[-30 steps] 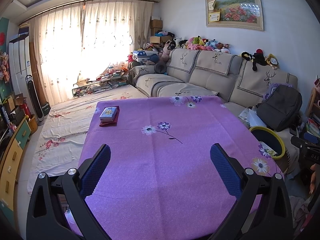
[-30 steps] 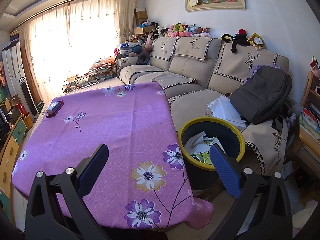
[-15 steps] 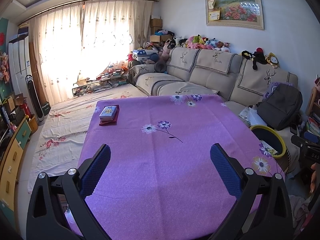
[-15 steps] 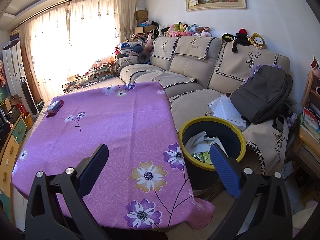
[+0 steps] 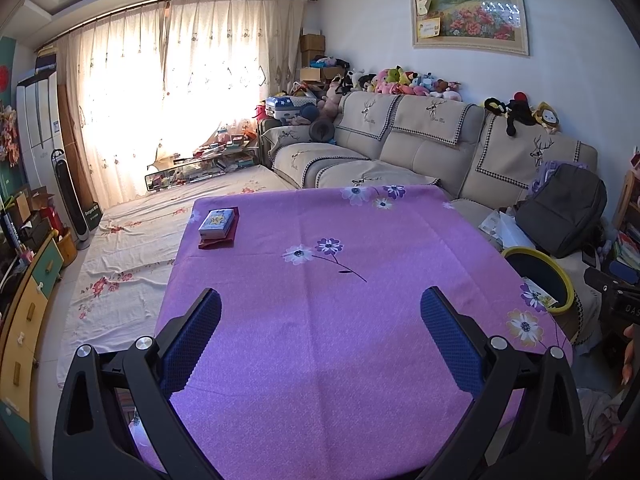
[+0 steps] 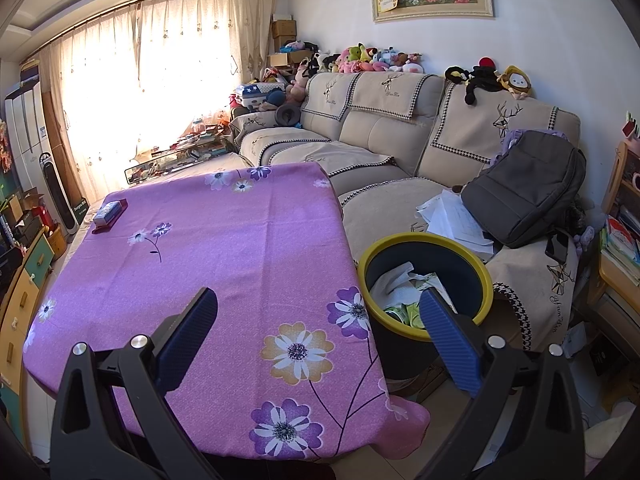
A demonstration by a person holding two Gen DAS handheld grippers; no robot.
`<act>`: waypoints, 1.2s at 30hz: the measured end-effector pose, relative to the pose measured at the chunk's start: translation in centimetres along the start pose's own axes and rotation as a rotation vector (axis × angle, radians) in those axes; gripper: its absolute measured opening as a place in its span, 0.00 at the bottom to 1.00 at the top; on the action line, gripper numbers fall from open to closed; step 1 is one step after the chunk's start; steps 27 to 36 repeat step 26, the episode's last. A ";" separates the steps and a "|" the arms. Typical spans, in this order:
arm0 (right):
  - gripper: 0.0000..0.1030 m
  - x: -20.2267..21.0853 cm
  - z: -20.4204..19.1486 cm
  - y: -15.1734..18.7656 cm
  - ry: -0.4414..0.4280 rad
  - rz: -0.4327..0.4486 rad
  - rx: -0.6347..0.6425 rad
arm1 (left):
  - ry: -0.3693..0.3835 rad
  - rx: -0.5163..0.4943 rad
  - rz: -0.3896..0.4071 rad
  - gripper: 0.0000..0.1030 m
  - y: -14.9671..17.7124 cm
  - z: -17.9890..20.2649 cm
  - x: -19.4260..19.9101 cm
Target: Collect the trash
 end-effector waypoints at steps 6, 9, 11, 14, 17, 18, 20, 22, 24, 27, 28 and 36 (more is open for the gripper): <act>0.93 -0.3 -0.1 0.1 -0.001 -0.007 0.000 | 0.004 0.008 -0.028 0.95 0.2 0.1 -0.9; 0.93 -0.8 -0.3 0.4 -0.005 -0.015 0.002 | 0.004 0.014 -0.037 0.95 0.4 0.1 -1.5; 0.93 -1.3 -0.3 0.4 -0.005 -0.021 0.002 | 0.011 0.019 -0.037 0.95 0.5 0.1 -1.8; 0.93 -1.8 -0.2 0.4 -0.006 -0.030 -0.001 | 0.017 0.034 -0.031 0.95 0.4 0.1 -2.2; 0.93 -2.2 0.0 0.3 -0.009 -0.038 -0.005 | 0.010 0.021 -0.039 0.95 0.3 0.3 -2.6; 0.93 -2.4 -0.1 0.4 -0.010 -0.043 -0.006 | 0.012 0.021 -0.047 0.95 0.3 0.3 -2.9; 0.93 -2.8 -0.1 0.4 -0.009 -0.051 -0.005 | 0.018 0.022 -0.069 0.95 0.3 0.3 -3.6; 0.93 -3.3 -0.2 0.2 -0.012 -0.060 -0.001 | 0.018 0.029 -0.090 0.95 0.3 0.1 -4.5; 0.93 -4.0 -0.3 -0.2 -0.018 -0.070 0.006 | 0.018 0.032 -0.097 0.95 0.1 0.0 -5.6; 0.93 -5.2 -0.4 -1.0 -0.030 -0.081 0.015 | 0.017 0.029 -0.105 0.95 -0.3 -0.1 -7.2; 0.93 -5.2 -0.4 -1.0 -0.030 -0.081 0.015 | 0.017 0.029 -0.105 0.95 -0.3 -0.1 -7.2; 0.93 -5.2 -0.4 -1.0 -0.030 -0.081 0.015 | 0.017 0.029 -0.105 0.95 -0.3 -0.1 -7.2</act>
Point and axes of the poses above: each gripper's, at about its wrist camera, not at the fingertips, and x roughly against the way its jaws point, z to its right, y to its underside, the point moved 3 cm from there along -x, roughly the way its jaws point, and after that the axes turned 10 degrees about -y, right-handed, at the moved point
